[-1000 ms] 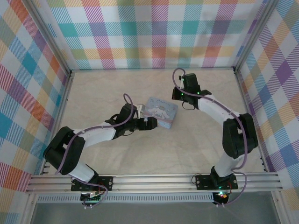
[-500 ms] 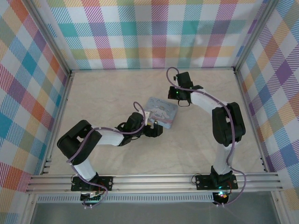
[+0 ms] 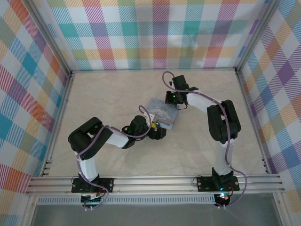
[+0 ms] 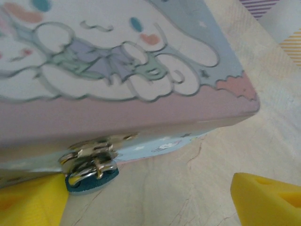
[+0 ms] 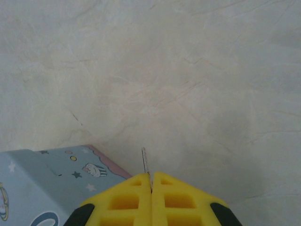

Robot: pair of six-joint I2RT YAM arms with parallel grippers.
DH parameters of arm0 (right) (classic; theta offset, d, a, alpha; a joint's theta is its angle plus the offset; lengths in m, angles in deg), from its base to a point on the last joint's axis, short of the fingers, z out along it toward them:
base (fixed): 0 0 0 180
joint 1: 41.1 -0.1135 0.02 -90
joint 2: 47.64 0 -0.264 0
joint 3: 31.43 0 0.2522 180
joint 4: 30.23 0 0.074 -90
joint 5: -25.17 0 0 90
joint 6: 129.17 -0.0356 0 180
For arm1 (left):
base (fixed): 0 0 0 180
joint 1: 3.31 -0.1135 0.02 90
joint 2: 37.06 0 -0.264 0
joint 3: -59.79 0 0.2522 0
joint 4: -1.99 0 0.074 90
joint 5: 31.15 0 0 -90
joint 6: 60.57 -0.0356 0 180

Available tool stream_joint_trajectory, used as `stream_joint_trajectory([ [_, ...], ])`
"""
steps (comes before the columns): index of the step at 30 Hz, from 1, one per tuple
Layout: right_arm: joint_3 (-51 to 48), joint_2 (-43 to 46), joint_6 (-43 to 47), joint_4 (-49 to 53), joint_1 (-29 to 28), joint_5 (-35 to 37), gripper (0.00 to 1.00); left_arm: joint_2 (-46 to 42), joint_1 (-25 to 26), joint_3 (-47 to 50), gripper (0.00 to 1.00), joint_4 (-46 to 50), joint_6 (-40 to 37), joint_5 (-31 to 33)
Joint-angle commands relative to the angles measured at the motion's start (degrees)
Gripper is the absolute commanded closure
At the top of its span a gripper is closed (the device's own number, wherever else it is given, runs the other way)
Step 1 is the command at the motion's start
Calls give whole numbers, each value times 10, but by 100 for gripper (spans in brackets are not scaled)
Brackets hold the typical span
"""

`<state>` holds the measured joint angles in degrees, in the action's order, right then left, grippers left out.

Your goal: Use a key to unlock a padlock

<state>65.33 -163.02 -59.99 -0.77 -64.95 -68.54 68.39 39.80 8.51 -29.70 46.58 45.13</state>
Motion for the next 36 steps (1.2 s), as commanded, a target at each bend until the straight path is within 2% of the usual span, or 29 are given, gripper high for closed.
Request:
stream_joint_trajectory([
  [1,-1,0,6,5,-5,-13,100,7,7,5,14,-57,-19,-43],
  [9,-12,7,3,-1,-7,-14,100,23,4,-4,32,-72,-1,-78],
  [15,-18,13,5,-5,-8,-16,100,49,1,-18,28,-76,26,-71],
  [19,-23,13,2,-9,-8,-17,100,70,1,-30,31,-101,48,-101],
  [26,-27,16,2,-15,-10,-17,100,96,1,-53,28,-133,71,-138],
  [29,-26,16,3,-13,-10,-17,100,97,1,-54,32,-145,83,-149],
  [31,-26,17,3,-12,-10,-17,100,95,1,-55,39,-142,84,-162],
  [35,-23,16,2,-12,-10,-19,100,96,1,-52,43,-132,85,-162],
  [36,-23,16,1,-14,-10,-20,100,97,1,-53,49,-133,88,-166],
])
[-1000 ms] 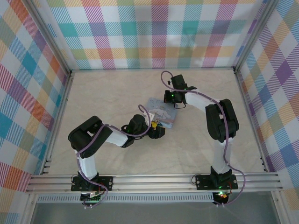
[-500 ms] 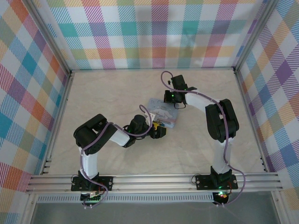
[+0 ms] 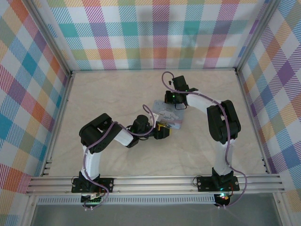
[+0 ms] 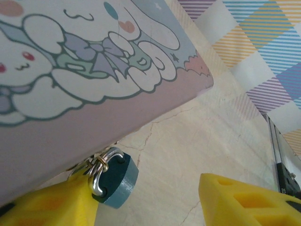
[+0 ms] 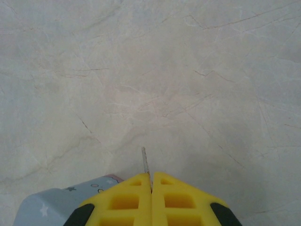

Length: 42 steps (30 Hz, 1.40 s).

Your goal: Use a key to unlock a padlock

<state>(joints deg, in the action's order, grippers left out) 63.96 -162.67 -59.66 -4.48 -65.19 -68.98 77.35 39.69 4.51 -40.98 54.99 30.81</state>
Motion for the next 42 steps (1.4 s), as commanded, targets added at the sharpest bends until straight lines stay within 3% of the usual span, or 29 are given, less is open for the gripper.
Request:
stream_joint_trajectory([
  [1,-10,12,-3,22,-9,-16,100,10,2,-15,54,-22,8,-29],
  [12,-12,16,-6,22,-10,-16,100,30,15,-31,40,-17,21,11],
  [17,-13,22,-4,22,-11,-12,100,41,17,-37,45,-25,34,16],
  [31,-23,132,11,63,13,41,100,14,12,3,44,-52,43,34],
  [42,-140,231,-6,102,41,162,100,20,13,-6,44,-56,48,13],
])
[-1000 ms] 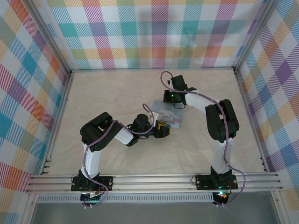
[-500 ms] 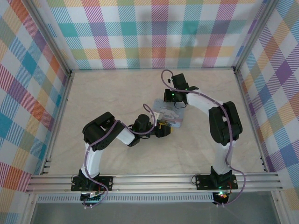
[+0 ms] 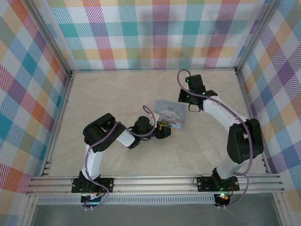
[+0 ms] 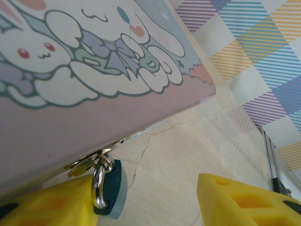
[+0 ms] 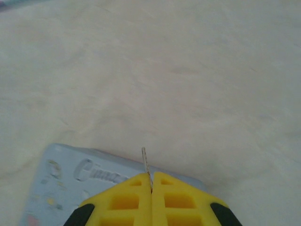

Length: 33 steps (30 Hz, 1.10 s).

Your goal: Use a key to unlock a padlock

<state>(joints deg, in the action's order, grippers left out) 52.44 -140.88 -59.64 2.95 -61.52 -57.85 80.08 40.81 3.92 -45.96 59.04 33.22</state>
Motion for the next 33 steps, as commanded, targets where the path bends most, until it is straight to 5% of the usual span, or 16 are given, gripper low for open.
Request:
stream_joint_trajectory([
  [1,-35,15,-8,27,5,59,100,-6,2,-1,43,-4,8,-12],
  [22,-71,-64,-49,-21,-23,8,100,40,8,-43,40,-14,21,-36],
  [33,-71,-60,-49,-20,-24,5,100,8,-23,26,38,-28,46,33],
])
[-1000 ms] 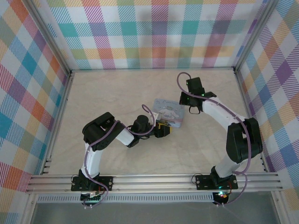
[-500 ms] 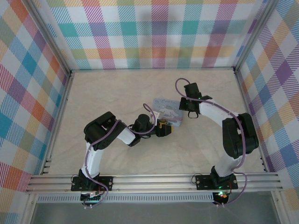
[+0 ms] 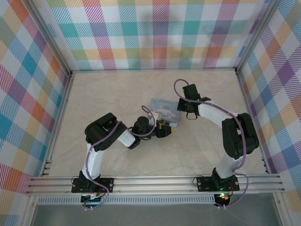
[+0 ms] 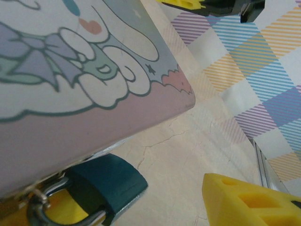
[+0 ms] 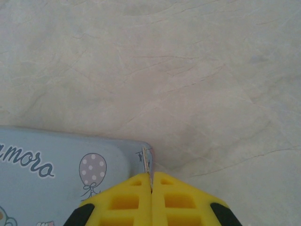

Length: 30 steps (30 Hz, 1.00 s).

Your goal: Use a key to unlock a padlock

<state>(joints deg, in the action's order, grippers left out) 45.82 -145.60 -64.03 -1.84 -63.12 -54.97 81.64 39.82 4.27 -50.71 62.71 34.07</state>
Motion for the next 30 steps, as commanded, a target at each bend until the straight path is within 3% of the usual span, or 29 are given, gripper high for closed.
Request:
stream_joint_trajectory([
  [1,-5,-13,-6,26,-8,-25,100,-10,-15,25,38,21,12,26],
  [10,-7,-17,-8,22,-9,-29,100,-23,-36,50,38,62,42,29],
  [18,-2,-18,-10,15,-13,-38,100,-10,-37,38,44,39,47,11],
  [30,22,-56,-8,1,-24,-46,100,10,-37,25,39,-1,54,5],
])
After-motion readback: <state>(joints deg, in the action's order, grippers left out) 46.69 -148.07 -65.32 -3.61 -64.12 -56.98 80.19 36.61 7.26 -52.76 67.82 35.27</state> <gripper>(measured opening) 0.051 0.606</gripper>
